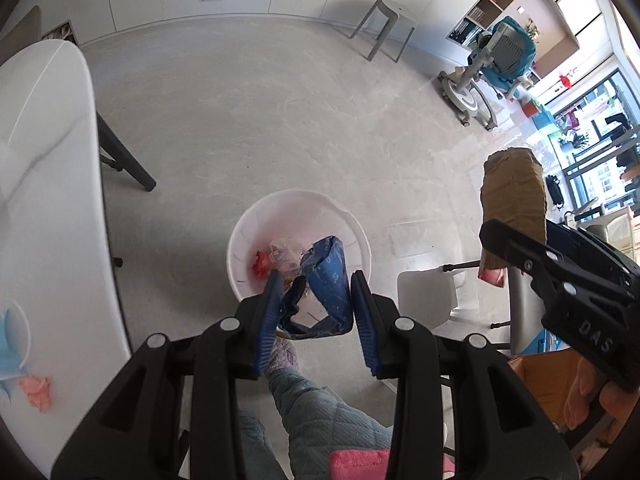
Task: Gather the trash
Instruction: 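Carry both items to the bin and open the left tool to drop the wrapper, then open the right tool over the bin to drop the cardboard box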
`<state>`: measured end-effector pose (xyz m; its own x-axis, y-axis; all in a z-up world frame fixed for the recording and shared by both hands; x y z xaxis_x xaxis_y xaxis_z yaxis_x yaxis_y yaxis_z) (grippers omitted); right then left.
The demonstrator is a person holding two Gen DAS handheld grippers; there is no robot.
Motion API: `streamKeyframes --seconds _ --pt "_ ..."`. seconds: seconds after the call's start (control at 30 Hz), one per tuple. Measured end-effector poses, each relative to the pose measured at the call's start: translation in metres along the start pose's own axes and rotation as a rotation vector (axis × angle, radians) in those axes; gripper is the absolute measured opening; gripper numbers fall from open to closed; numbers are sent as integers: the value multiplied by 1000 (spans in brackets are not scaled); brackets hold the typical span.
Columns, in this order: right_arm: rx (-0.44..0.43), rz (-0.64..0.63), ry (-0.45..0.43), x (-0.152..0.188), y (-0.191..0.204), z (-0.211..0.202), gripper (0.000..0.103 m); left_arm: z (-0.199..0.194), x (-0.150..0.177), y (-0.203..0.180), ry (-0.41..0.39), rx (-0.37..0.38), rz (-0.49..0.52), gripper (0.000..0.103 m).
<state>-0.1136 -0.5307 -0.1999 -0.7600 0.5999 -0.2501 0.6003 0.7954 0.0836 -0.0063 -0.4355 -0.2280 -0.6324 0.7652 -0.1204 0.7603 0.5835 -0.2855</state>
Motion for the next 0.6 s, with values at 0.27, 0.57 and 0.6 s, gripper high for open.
streamKeyframes --seconds 0.27,0.57,0.6 --pt "-8 13 7 -9 -17 9 50 16 -21 -19 31 -39 18 47" --pt "-13 13 11 -12 -18 14 50 2 -23 -15 -2 -67 -11 73" --pt "-14 11 12 -12 -19 14 50 0 -23 -14 -2 -66 -16 74"
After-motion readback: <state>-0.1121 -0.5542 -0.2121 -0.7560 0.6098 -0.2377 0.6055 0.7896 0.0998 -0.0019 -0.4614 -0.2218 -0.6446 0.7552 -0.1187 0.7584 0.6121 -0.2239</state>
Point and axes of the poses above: each gripper's, at about its wrist camera, not at the fingertips, and z roughly the way its jaws point, y to its left, x to its underside, the point moved 4 cm from there along z, roughly the way its jaws point, and after that the axes turned 9 degrees about y, right-handed, at the moved point
